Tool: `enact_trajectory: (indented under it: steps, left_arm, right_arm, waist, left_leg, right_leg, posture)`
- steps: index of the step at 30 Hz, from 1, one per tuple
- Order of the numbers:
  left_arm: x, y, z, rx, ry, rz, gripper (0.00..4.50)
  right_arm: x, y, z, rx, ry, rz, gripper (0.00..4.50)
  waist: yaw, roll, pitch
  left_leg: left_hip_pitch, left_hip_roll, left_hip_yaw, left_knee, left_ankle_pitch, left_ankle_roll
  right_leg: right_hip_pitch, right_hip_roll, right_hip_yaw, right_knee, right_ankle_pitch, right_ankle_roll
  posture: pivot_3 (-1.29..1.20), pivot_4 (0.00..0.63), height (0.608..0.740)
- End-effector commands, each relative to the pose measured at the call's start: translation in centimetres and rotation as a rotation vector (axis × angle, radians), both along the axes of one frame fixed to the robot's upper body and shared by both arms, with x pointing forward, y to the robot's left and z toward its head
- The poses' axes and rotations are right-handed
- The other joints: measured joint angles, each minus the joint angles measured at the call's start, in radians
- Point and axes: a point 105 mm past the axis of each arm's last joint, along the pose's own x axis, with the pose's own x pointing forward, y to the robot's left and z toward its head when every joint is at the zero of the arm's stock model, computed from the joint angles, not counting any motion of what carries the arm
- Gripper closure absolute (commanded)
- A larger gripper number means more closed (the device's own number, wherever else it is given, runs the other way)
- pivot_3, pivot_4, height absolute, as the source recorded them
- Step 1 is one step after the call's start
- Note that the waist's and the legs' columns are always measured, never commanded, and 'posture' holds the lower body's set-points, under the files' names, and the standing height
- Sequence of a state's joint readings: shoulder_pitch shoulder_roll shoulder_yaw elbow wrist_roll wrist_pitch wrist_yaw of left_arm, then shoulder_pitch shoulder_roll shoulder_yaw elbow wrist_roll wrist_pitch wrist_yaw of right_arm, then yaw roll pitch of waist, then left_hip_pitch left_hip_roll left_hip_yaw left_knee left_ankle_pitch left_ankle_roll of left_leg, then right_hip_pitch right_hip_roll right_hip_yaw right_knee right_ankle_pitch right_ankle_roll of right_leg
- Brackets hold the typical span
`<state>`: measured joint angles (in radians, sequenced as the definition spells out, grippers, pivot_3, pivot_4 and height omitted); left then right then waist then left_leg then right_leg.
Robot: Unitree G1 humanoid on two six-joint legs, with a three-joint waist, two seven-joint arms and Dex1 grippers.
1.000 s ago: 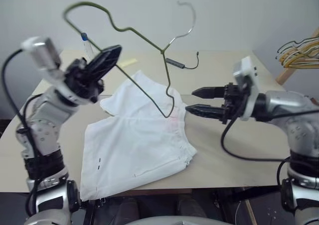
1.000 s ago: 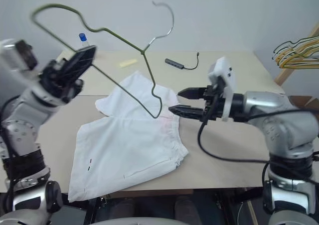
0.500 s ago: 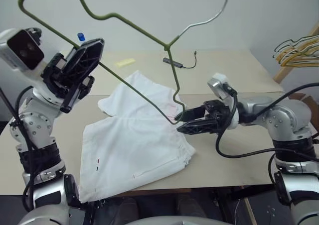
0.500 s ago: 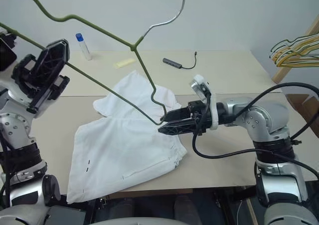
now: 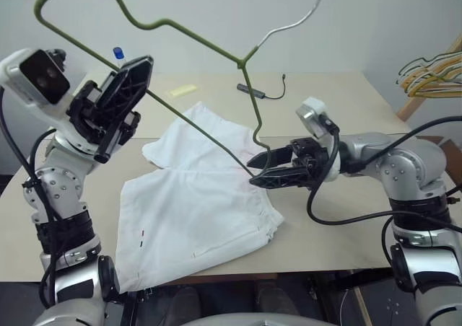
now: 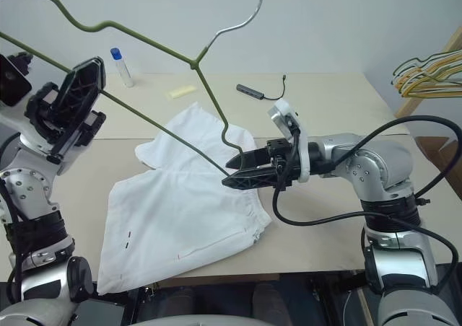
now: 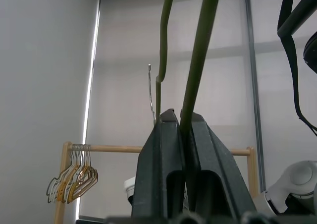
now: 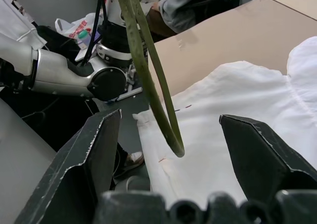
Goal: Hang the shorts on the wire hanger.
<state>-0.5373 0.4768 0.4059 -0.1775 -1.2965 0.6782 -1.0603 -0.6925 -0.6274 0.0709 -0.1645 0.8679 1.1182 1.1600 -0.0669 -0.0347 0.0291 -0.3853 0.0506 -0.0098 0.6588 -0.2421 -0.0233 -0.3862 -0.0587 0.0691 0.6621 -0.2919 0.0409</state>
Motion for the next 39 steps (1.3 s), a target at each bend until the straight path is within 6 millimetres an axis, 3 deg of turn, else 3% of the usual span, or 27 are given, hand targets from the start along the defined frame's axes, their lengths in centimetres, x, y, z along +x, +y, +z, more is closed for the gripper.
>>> enact_trajectory:
  steps: [1,5,13,21,24,30,35,39]
  left_arm:
    - [-0.4,-0.3,0.4,-0.003,-0.033,0.000,4.50]
    - [-0.3,-0.4,0.2,-0.007,-0.022,-0.004,4.50]
    - [-0.2,-0.5,-0.1,0.000,-0.014,-0.003,4.50]
    - [0.9,-1.5,-1.4,0.086,0.003,0.114,4.50]
    - [1.2,-2.1,-2.7,0.154,0.025,0.140,3.73]
    - [2.4,-2.8,-6.1,0.381,0.067,0.243,1.75]
    - [2.3,-2.1,-9.6,0.584,0.065,0.282,0.15]
    - [1.9,-1.7,-12.4,0.798,0.009,0.310,0.02]
  right_arm:
    - [-0.3,0.5,1.4,0.020,-0.078,0.035,0.73]
    - [-0.3,0.7,1.4,0.023,-0.079,0.038,1.53]
    - [0.3,0.7,1.2,0.020,-0.082,0.009,4.47]
    - [0.4,0.6,1.2,0.029,-0.085,-0.004,4.49]
    - [0.5,0.3,1.5,0.045,-0.083,-0.023,4.50]
    - [1.1,-0.5,2.2,0.088,-0.066,-0.103,4.50]
    - [1.3,-2.9,1.6,0.077,0.025,-0.223,4.50]
    - [1.0,-5.8,-0.5,0.009,0.161,-0.351,4.50]
  waist:
    - [0.000,0.000,0.000]
    - [0.000,0.000,0.000]
    - [0.000,0.000,0.000]
    - [0.001,0.000,0.000]
    - [0.003,0.000,0.000]
    - [0.007,0.000,0.000]
    - [0.006,0.001,0.001]
    - [0.012,0.002,0.001]
  left_leg:
    - [0.000,0.000,0.000,0.000,0.000,0.000]
    - [0.000,0.000,0.000,0.000,0.000,0.000]
    - [0.000,0.000,0.000,0.000,0.000,0.000]
    - [0.000,0.000,0.000,0.000,0.000,0.000]
    - [0.000,0.000,0.000,0.000,0.000,0.000]
    - [0.000,0.000,0.000,0.000,0.000,0.000]
    - [0.000,0.000,0.001,0.000,0.000,0.000]
    - [-0.002,0.000,0.001,-0.001,0.000,0.000]
  right_leg:
    - [0.000,0.000,0.000,0.000,0.000,0.000]
    - [0.000,0.000,0.000,0.000,0.000,0.000]
    - [0.000,0.000,0.000,0.000,0.000,0.000]
    - [0.000,0.000,0.000,0.000,0.000,0.000]
    - [0.000,0.000,0.000,0.000,0.000,0.000]
    - [0.000,0.000,0.000,0.000,0.000,0.000]
    - [-0.001,0.000,0.000,-0.001,0.000,0.000]
    - [-0.001,0.000,0.000,-0.002,0.000,0.000]
  posture:
    - [-0.03,0.000,0.740]
    - [-0.03,0.000,0.740]
    - [-0.03,0.000,0.740]
    - [-0.02,0.000,0.740]
    - [-0.01,0.000,0.740]
    - [-0.02,0.000,0.740]
    - [-0.04,0.000,0.740]
    - [-0.06,0.000,0.740]
